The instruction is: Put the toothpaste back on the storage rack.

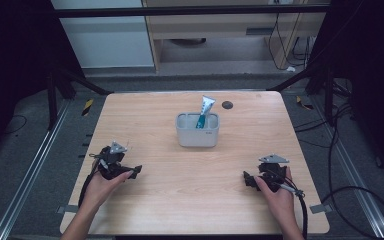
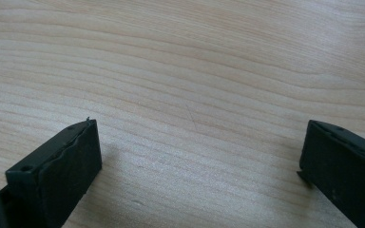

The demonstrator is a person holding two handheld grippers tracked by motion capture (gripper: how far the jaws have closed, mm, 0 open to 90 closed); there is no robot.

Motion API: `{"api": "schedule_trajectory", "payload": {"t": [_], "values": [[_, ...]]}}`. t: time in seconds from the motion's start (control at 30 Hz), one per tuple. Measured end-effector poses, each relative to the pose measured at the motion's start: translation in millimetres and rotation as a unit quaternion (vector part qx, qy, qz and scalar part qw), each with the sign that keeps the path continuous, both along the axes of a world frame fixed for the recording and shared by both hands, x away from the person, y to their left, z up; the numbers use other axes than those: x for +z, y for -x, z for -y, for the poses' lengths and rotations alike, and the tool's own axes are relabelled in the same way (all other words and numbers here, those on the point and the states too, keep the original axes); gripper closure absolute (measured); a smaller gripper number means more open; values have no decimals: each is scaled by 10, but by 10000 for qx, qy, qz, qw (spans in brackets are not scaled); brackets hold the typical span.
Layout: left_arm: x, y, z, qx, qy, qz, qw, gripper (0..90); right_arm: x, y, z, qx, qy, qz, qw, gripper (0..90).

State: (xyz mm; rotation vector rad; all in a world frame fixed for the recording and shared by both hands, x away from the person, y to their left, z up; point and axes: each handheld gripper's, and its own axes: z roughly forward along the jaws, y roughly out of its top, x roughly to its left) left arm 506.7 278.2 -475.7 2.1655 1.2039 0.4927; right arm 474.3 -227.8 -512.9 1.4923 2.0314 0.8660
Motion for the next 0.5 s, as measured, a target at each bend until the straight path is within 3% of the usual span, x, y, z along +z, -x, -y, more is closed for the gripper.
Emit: {"api": "schedule_trajectory", "payload": {"t": [0.5], "values": [[-214, -100, -215, 282, 140, -39, 9995, 39, 0, 0, 0, 0, 0, 0, 10000, 5]]}}
